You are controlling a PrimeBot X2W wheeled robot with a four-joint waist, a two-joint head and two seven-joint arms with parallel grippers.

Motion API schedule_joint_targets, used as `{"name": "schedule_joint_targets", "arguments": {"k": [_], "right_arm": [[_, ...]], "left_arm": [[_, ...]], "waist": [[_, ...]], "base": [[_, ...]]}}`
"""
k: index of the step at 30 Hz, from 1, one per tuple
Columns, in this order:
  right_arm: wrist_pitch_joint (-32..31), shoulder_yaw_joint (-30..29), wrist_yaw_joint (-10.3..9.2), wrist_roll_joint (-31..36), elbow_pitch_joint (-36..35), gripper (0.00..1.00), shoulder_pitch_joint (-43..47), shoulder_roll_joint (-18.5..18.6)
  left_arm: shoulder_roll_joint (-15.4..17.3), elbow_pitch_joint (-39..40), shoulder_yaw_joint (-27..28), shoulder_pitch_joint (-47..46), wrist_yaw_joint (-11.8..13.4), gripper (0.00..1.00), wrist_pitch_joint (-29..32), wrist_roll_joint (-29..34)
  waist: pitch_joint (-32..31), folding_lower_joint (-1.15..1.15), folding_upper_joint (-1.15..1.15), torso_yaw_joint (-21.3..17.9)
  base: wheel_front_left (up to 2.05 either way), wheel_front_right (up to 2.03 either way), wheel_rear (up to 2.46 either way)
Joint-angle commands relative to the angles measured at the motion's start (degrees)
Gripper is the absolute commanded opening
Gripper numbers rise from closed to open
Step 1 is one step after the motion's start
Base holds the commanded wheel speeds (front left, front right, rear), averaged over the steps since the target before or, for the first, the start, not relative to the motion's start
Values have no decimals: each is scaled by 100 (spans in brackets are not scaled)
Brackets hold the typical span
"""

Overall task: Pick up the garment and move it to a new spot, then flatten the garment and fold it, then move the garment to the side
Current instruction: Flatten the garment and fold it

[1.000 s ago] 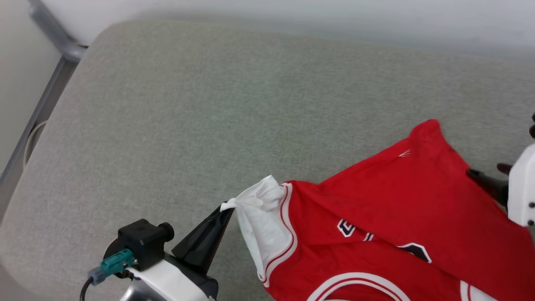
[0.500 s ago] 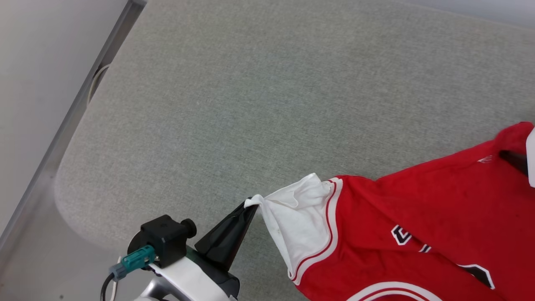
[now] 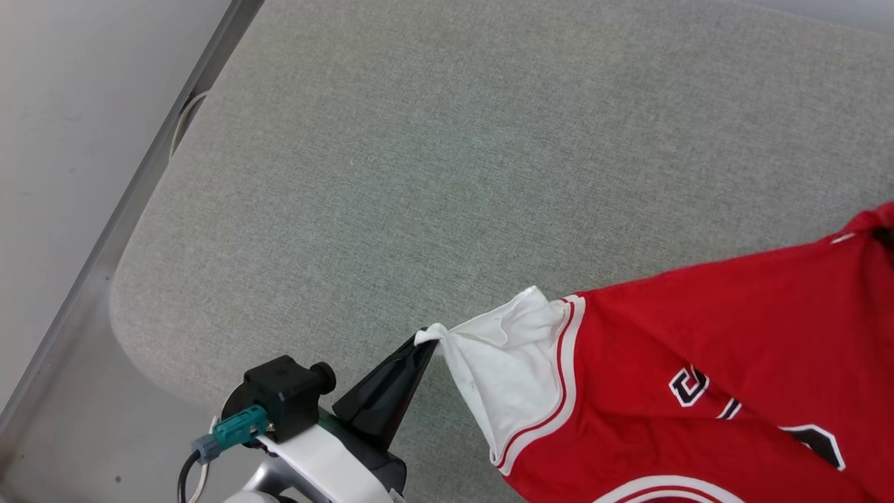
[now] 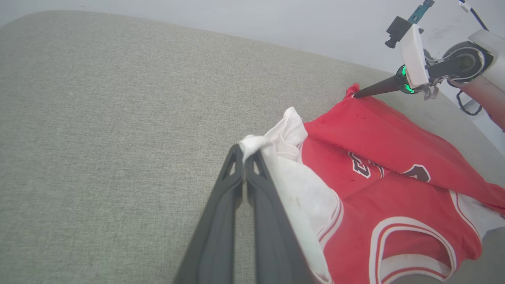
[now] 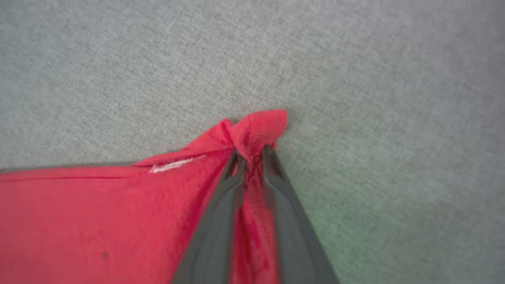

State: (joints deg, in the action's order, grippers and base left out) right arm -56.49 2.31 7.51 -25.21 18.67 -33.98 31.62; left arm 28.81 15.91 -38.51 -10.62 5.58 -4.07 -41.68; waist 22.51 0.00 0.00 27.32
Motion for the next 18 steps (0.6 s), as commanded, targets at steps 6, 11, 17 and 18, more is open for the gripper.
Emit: {"name": "schedule_joint_targets", "arguments": {"k": [6,11,17,18], "right_arm": [[667,119,-4,-8,293,0,-253,-161],[1162,252,-4,-159,380,0,-347,-189],[1619,416,-4,-412,180,0,-347,-230],[1678,427,-4,-451,109,0,-337,-243]], "left_arm": [[92,-19,91,-37,51,0,-32,-28],[272,37,260,-69,123,0,-7,-39],[589,170,598,-131,276,0,23,-78],[640,190,683,-158,297,0,18,-87]], "waist": [[-257,0,0,-220],[-597,0,0,-504],[-1091,0,0,-995],[-1163,0,0,-1078]], "base": [[0,0,0],[0,0,0],[0,0,0],[0,0,0]]}}
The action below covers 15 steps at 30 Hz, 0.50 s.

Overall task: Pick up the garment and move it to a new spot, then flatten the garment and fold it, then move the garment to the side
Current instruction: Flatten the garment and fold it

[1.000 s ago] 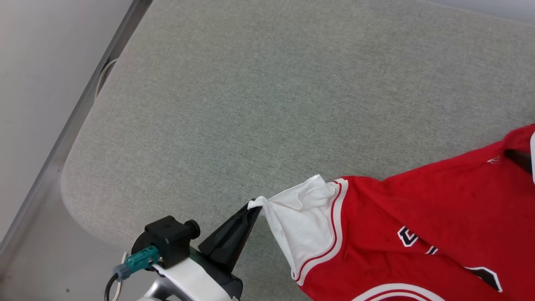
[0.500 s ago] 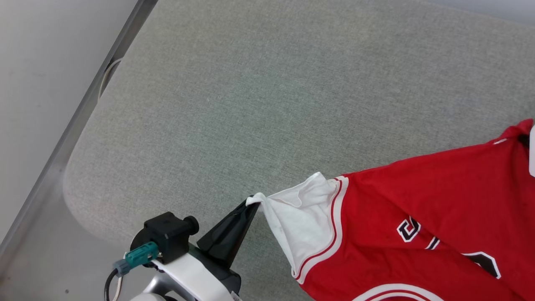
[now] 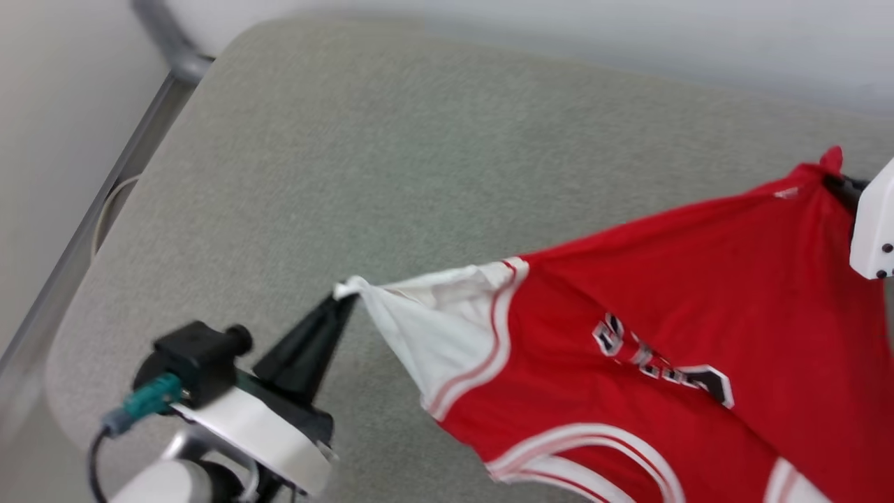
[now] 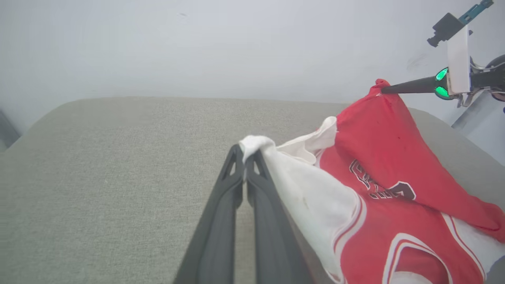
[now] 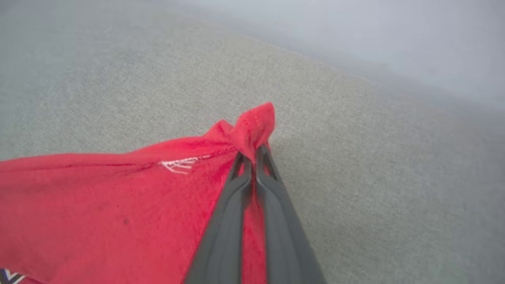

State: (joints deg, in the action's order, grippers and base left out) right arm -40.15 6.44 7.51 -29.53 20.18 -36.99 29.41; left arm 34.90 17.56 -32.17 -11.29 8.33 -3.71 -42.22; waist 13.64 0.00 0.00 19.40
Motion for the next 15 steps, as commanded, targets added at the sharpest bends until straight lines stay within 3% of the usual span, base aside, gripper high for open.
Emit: {"name": "schedule_joint_targets", "arguments": {"k": [1,15], "right_arm": [[88,19,-4,-60,-113,0,-17,-33],[23,-201,-4,-381,-1672,0,322,-43]], "left_arm": [[78,51,132,-123,46,0,-25,-39],[610,425,1151,-567,367,0,-79,-195]], "waist": [[-349,0,0,-373],[-973,0,0,-1471]], "base": [[0,0,0],[0,0,0]]}}
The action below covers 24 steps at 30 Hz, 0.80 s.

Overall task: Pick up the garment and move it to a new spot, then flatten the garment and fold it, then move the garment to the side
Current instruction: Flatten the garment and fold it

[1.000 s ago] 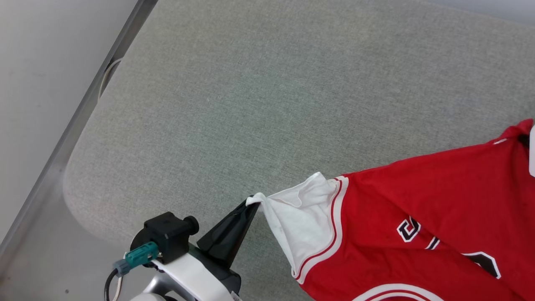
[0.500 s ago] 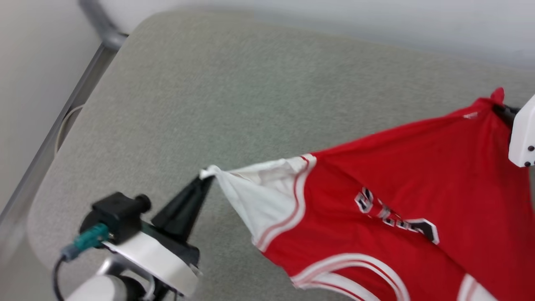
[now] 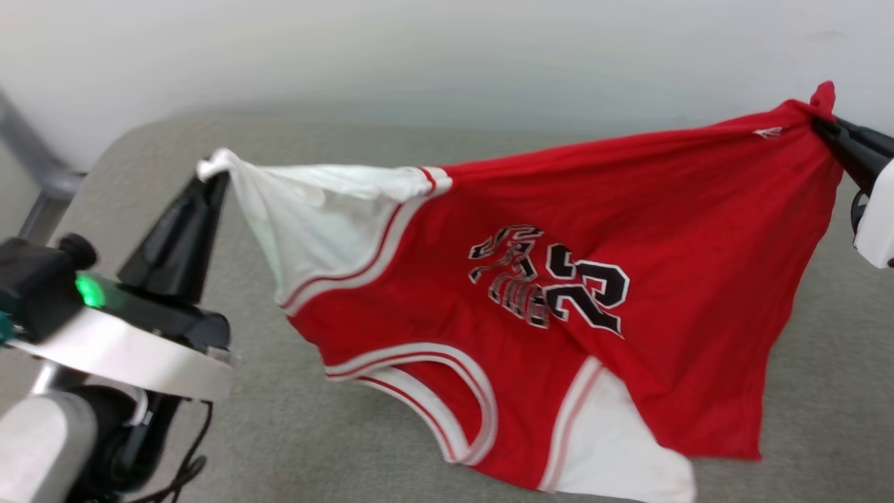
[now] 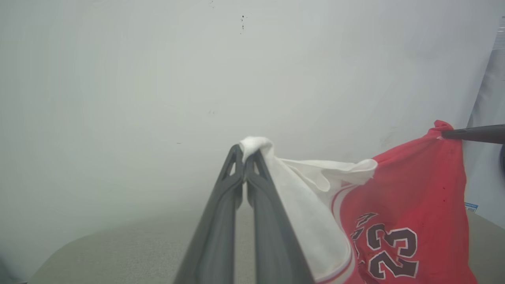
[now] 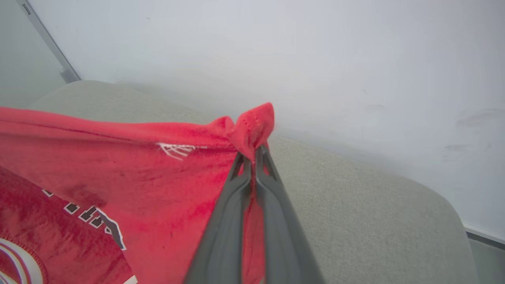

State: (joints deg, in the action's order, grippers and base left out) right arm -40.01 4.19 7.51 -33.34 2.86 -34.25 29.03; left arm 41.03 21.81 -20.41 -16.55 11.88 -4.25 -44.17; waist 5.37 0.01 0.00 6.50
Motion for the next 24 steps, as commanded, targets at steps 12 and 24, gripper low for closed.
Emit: {"name": "schedule_joint_targets", "arguments": {"k": [12,24], "right_arm": [[-192,-609,-5,-4,-1275,0,171,-351],[236,-1122,-6,318,-1728,0,-693,-414]], "left_arm": [[371,387,818,-730,277,0,-175,98],[787,338,1060,-2956,54,0,207,450]], "waist": [[-148,-1,0,-952],[905,-1,0,-1174]], "base": [[0,0,0],[0,0,0]]}}
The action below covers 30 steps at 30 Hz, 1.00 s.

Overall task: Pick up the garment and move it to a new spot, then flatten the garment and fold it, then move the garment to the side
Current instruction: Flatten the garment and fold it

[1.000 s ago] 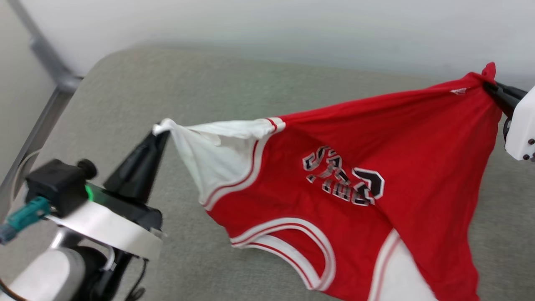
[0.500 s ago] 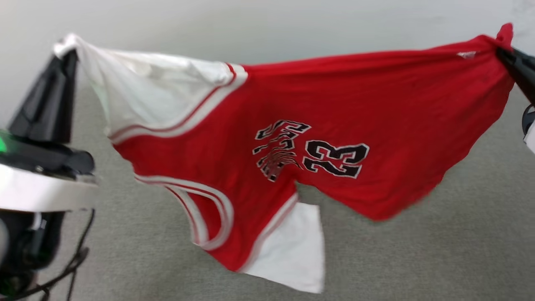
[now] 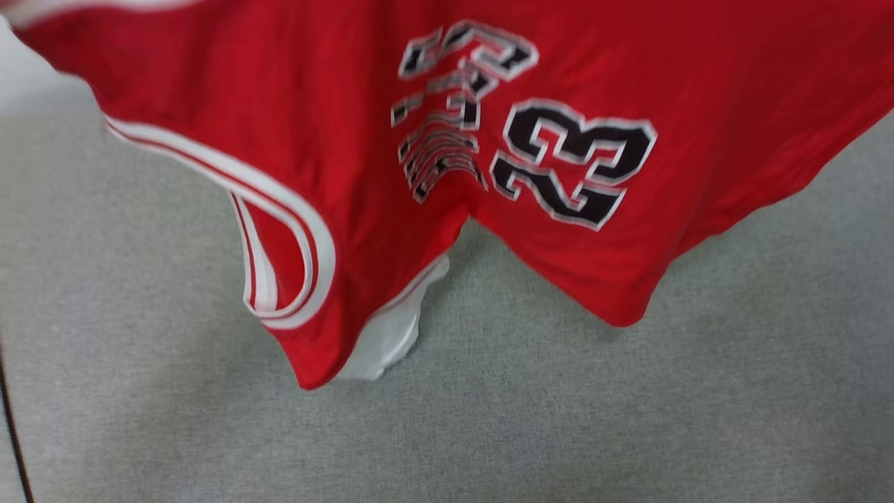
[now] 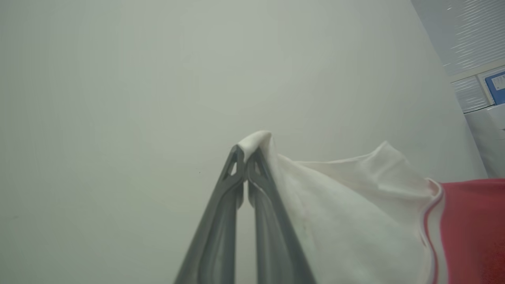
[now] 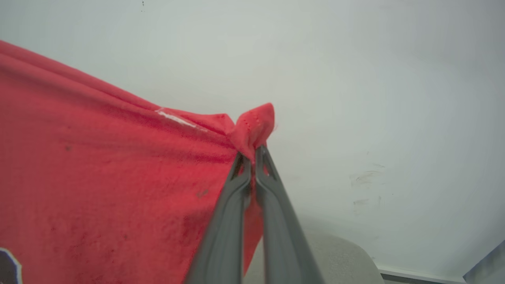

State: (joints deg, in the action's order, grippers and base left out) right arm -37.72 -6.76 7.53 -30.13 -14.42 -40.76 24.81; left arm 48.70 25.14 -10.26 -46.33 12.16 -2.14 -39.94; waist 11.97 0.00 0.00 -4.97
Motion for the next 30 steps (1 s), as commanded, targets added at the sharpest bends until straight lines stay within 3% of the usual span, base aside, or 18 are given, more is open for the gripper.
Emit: {"name": "schedule_joint_targets", "arguments": {"k": [1,9,16,25,30], "right_arm": [[38,-51,-8,26,14,0,-155,18],[252,-111,-10,372,472,0,-1418,145],[621,117,-13,820,1565,0,-2925,273],[1452,505,-21,1762,3223,0,-4895,189],[2119,627,-27,2078,4059,0,-5482,17]], "left_arm": [[41,-79,25,-215,-30,0,49,34],[189,-1188,-328,-2185,-759,0,517,130],[37,-2738,-831,-4074,-1488,0,585,656],[-617,-4997,-1217,-6488,-1753,0,-227,1418],[-963,-6063,-1459,-6958,-1834,0,-825,1590]], "waist": [[371,0,0,-25],[1465,0,0,31],[2304,0,0,157],[2897,0,0,288],[3028,0,0,410]], "base": [[0,0,0],[0,0,0],[0,0,0],[0,0,0],[0,0,0]]}}
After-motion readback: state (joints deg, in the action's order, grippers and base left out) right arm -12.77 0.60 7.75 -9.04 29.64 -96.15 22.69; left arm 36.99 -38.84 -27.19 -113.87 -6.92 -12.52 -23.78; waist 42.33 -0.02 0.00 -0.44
